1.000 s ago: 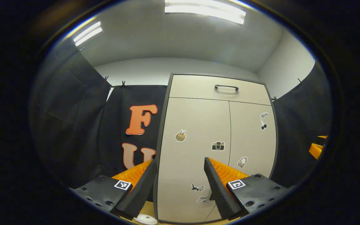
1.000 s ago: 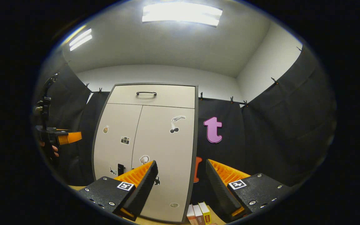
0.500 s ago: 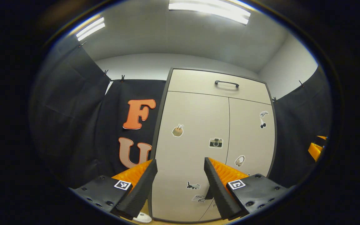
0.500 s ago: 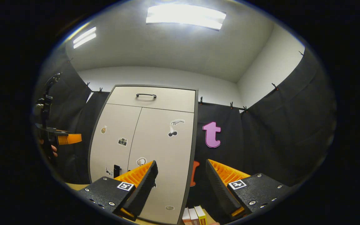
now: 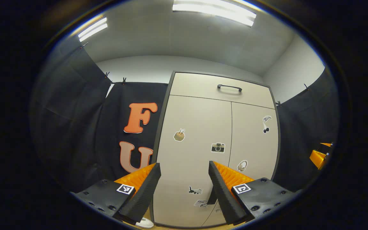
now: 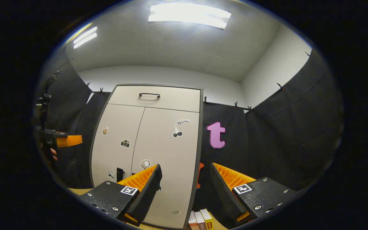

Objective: Open the right door of the double-door shoe cabinet with the right hand, and open the left door with the left hand.

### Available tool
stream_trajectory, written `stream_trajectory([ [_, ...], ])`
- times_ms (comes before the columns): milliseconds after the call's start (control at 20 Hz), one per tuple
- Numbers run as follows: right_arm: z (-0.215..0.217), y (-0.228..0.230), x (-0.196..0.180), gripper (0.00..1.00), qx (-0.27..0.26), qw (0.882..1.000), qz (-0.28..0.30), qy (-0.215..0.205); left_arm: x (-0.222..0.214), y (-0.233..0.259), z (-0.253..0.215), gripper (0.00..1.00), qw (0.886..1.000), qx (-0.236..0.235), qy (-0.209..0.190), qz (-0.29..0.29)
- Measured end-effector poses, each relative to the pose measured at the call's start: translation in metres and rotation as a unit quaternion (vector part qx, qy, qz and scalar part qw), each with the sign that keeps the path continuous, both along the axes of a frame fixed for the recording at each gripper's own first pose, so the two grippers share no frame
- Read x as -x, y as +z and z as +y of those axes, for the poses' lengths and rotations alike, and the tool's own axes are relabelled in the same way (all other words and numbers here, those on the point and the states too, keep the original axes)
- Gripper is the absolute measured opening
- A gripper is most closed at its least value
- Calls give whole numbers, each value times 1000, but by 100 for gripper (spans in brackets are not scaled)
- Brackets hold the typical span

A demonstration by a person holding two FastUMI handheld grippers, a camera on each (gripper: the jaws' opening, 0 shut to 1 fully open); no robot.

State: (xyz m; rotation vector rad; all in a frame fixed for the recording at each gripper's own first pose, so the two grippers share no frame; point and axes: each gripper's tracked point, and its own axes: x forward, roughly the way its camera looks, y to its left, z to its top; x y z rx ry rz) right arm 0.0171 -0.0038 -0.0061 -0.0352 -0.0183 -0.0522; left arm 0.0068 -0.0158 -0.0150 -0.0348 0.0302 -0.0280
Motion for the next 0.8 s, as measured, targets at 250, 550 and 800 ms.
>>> stream_trajectory([
  [250, 21, -22, -12, 89, -10, 999, 26, 28, -3, -12, 7, 96, 1000, 0, 3, 12],
  [550, 56, -49, -37, 92, 8, 998, 47, 49, -10, -27, 16, 96, 1000, -7, -5, 24],
  [800, 84, -80, -72, 92, -7, 995, 74, 62, -17, -38, 46, 96, 999, -29, 12, 33],
])
